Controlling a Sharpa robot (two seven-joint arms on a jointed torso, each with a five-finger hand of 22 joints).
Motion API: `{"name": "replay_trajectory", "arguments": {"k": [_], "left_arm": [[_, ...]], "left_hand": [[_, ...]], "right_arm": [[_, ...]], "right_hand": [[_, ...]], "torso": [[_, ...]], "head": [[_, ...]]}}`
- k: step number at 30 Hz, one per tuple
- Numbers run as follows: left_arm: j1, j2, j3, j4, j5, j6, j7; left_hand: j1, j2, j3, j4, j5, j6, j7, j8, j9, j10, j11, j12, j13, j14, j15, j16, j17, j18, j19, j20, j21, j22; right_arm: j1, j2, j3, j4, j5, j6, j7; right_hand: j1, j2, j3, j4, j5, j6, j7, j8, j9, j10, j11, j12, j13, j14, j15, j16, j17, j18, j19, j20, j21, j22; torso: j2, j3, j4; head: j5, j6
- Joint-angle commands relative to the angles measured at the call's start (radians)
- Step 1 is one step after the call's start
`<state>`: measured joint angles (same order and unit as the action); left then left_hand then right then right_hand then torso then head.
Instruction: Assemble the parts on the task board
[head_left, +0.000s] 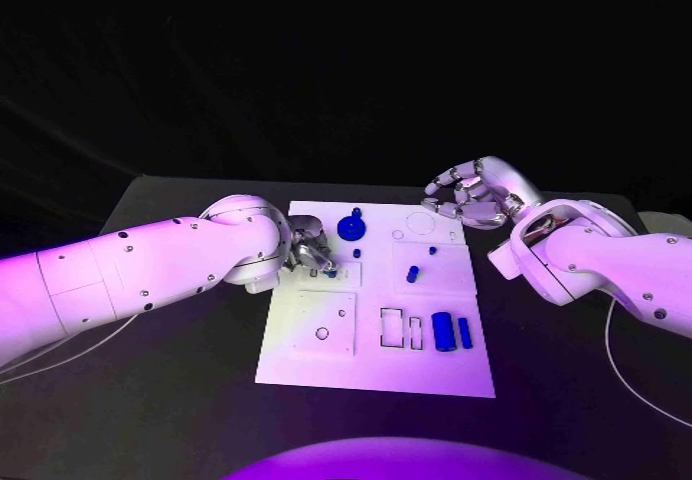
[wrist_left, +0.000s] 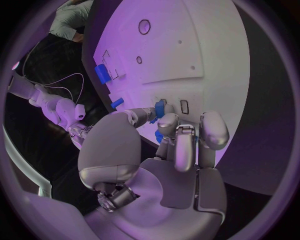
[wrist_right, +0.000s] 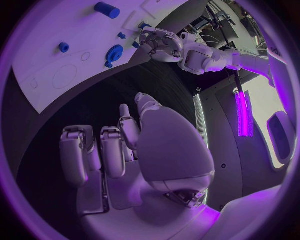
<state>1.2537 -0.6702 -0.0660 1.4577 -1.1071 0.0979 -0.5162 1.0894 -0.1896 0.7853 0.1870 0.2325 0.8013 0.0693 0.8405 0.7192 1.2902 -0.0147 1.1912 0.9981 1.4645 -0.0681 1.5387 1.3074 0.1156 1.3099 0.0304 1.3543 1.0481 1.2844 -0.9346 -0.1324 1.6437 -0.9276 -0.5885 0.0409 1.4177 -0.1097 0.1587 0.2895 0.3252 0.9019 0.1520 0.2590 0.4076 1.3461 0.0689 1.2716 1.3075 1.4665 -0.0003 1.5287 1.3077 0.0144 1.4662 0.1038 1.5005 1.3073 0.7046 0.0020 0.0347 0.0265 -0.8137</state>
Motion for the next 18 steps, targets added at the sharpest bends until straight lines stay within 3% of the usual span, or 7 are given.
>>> {"name": "replay_trajectory", "arguments": {"k": [1,18], "left_arm": [[0.000,0.004,0.000,0.001,-0.016,0.031,-0.002],[0.000,0.011,0.000,-0.014,-0.034,0.048,-0.006]], "left_hand": [[-0.001,0.009,0.189,-0.195,0.007,0.010,-0.010,0.009,0.004,0.008,-0.002,0.004,0.004,0.092,-0.008,0.005,0.209,-0.013,0.008,0.001,0.007,0.003],[-0.009,0.010,0.184,-0.194,0.016,0.012,-0.013,0.013,0.006,0.011,-0.004,0.006,0.003,0.091,-0.010,0.003,0.205,-0.016,0.015,-0.001,0.013,0.015]], "right_arm": [[-0.001,0.001,0.000,0.000,-0.010,0.012,0.001],[-0.003,0.002,0.000,-0.001,-0.010,0.012,0.003]], "right_hand": [[0.000,-0.007,0.008,0.000,0.004,-0.006,-0.002,0.005,0.001,-0.001,-0.004,-0.003,0.014,0.082,-0.007,-0.003,0.179,0.007,0.059,-0.005,-0.007,0.213],[0.000,-0.007,0.008,0.000,0.004,-0.006,-0.002,0.005,0.001,-0.001,-0.004,-0.003,0.014,0.082,-0.007,-0.003,0.179,0.007,0.059,-0.005,-0.007,0.213]], "torso": [[0.000,0.0003,0.0001],[0.000,-0.0003,0.0000]], "head": [[0.000,-0.002],[0.000,-0.007]]}}
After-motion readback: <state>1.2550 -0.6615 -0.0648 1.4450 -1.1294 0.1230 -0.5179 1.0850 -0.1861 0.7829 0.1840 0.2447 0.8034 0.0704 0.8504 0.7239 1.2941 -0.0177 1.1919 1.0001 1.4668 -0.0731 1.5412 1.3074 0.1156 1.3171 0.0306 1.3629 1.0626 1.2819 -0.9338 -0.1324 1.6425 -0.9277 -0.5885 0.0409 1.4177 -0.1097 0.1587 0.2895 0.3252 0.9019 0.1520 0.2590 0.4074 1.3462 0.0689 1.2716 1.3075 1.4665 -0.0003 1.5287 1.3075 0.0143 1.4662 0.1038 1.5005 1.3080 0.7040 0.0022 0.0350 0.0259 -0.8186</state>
